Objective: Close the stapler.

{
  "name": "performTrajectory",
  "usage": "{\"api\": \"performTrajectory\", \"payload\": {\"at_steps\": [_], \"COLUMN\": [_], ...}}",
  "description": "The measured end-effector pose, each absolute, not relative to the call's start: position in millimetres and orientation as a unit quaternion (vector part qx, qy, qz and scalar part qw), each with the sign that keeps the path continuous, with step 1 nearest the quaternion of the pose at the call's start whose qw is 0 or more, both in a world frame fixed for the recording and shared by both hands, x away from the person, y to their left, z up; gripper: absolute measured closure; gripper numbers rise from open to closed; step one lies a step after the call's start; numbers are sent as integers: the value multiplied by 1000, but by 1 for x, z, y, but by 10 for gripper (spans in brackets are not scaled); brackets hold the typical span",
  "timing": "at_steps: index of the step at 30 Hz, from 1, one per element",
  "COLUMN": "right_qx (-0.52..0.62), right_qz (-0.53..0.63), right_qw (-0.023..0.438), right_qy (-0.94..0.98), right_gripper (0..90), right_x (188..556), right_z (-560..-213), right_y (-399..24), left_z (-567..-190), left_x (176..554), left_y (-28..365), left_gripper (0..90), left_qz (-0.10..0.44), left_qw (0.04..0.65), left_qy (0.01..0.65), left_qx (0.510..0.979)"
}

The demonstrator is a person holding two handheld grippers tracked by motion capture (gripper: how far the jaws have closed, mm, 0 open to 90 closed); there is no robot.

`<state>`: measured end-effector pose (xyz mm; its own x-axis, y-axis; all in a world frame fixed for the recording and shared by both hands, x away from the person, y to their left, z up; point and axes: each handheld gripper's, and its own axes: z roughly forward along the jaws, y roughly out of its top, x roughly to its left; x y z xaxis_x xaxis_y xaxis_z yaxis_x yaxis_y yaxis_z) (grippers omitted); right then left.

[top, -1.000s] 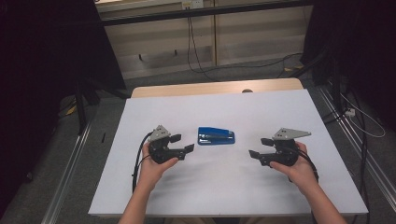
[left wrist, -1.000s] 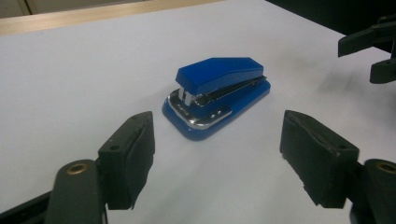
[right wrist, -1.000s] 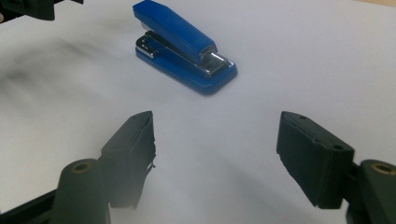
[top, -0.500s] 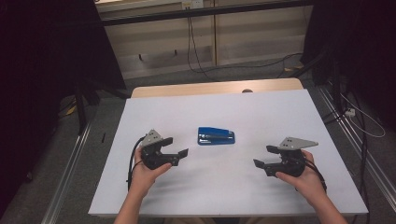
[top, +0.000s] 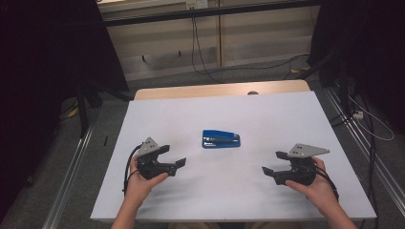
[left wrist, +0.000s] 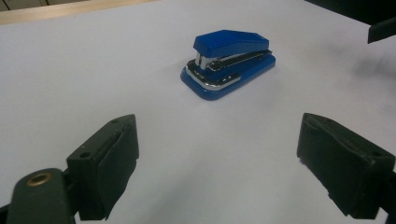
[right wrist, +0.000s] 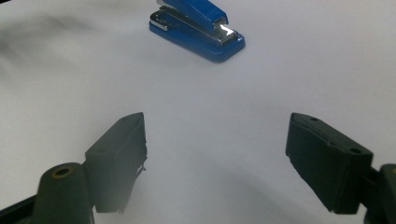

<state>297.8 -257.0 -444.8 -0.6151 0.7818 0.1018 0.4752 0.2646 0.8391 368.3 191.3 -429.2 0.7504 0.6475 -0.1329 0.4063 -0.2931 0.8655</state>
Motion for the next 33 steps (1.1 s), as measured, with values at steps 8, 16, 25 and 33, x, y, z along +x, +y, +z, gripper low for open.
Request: {"api": "performTrajectory", "payload": {"at_steps": [8,16,25,33], "right_qx": [412,409,409,406], "right_qz": [450,451,453,453], "right_qw": [171,176,176,178], "right_qy": [774,774,772,774], "right_gripper": [183,177,169,168], "right_x": [292,287,286,286], "right_z": [-447,-448,-448,-449], "right_y": [-264,-268,-268,-269], "left_z": [-428,-429,-429,-431], "left_x": [365,361,360,360], "left_y": [202,210,213,213], "left_gripper": [96,90,73,71], "left_qz": [126,127,124,124], "left_qw": [495,490,494,487], "left_qy": [337,338,340,336], "left_qx": [791,793,791,797]}}
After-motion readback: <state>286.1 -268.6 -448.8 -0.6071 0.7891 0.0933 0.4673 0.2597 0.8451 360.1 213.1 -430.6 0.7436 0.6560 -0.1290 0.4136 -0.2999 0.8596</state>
